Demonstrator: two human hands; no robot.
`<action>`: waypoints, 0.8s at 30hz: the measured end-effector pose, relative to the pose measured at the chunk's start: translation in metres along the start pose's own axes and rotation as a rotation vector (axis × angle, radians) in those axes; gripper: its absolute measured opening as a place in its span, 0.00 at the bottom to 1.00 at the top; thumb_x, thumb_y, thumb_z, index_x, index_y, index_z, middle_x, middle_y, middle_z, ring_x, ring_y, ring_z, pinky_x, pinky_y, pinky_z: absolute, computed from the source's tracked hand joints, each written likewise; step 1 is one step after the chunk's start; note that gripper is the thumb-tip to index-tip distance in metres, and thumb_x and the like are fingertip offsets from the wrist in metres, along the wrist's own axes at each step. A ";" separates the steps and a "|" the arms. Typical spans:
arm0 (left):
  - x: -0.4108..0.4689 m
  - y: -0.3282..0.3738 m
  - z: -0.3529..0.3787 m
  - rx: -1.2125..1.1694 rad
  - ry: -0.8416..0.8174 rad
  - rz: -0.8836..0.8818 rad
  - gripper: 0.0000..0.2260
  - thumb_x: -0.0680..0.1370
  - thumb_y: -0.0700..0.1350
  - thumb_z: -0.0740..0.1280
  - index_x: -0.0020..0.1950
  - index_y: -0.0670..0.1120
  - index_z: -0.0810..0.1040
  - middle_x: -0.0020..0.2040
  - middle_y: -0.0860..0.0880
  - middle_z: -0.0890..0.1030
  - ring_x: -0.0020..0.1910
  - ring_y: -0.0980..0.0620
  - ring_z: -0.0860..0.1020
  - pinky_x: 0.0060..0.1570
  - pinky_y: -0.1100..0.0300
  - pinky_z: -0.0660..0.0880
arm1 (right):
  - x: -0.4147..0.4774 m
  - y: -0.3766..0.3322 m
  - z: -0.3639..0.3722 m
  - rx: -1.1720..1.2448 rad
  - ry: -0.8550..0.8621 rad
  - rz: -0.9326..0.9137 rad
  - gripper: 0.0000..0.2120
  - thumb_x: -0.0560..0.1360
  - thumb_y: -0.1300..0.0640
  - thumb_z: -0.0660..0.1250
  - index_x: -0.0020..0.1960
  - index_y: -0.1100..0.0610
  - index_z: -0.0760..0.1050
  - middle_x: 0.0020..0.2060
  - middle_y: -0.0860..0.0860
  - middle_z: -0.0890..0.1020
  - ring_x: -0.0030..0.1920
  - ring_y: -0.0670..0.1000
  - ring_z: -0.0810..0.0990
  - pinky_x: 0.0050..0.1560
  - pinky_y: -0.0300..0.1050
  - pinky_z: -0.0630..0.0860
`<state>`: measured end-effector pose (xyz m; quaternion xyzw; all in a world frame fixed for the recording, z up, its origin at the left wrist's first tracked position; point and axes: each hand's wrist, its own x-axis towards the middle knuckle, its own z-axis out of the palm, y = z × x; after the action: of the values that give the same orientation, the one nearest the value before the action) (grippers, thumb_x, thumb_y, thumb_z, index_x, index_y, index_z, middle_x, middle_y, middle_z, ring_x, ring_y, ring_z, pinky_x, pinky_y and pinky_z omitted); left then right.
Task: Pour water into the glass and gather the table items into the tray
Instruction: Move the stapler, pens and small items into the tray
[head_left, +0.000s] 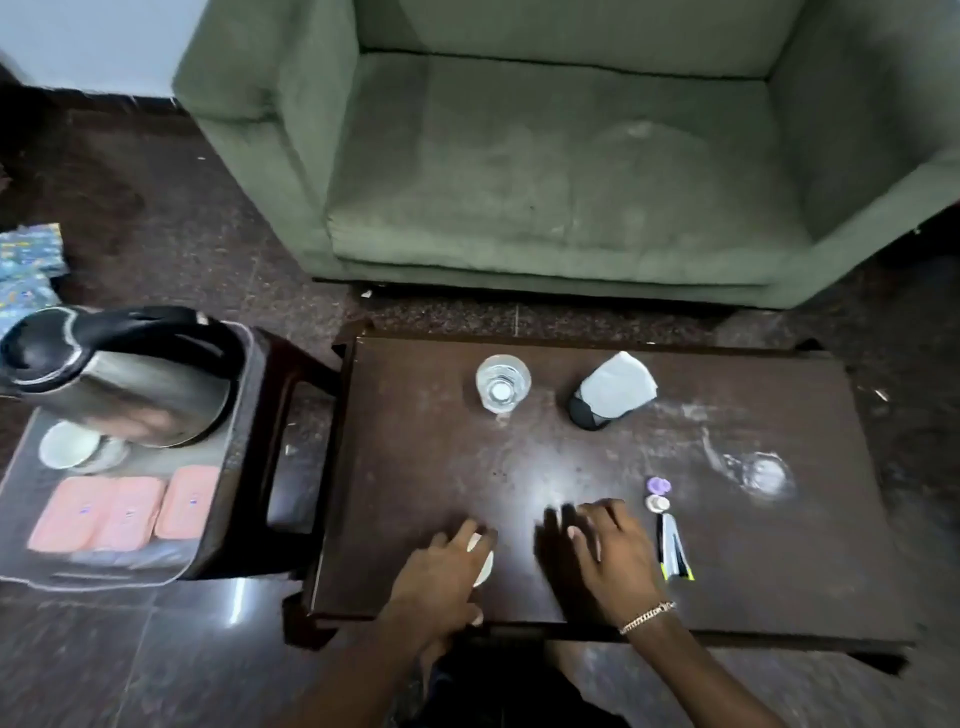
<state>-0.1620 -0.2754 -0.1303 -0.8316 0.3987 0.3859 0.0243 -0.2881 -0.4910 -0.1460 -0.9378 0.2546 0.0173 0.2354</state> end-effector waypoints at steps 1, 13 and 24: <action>0.003 0.005 0.004 0.032 -0.024 -0.012 0.43 0.70 0.50 0.77 0.78 0.55 0.55 0.78 0.51 0.58 0.66 0.41 0.71 0.56 0.44 0.77 | -0.003 0.016 -0.003 -0.027 0.025 0.048 0.09 0.75 0.53 0.66 0.54 0.54 0.77 0.49 0.53 0.77 0.46 0.58 0.78 0.48 0.53 0.76; 0.038 -0.009 0.025 0.022 0.159 -0.062 0.31 0.69 0.42 0.74 0.71 0.47 0.71 0.65 0.47 0.76 0.54 0.41 0.81 0.54 0.48 0.80 | -0.013 0.119 -0.006 -0.107 -0.193 0.620 0.22 0.70 0.46 0.73 0.53 0.63 0.75 0.49 0.63 0.80 0.51 0.66 0.80 0.49 0.55 0.76; 0.014 -0.030 -0.027 -0.222 0.374 -0.048 0.31 0.70 0.50 0.71 0.72 0.51 0.67 0.64 0.52 0.73 0.59 0.45 0.79 0.57 0.53 0.76 | 0.001 0.103 -0.023 -0.049 -0.232 0.674 0.08 0.71 0.57 0.73 0.44 0.60 0.77 0.48 0.66 0.81 0.51 0.67 0.80 0.48 0.54 0.75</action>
<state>-0.1199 -0.2734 -0.1286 -0.8954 0.3315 0.2659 -0.1326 -0.3389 -0.5796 -0.1705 -0.7982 0.5209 0.2063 0.2214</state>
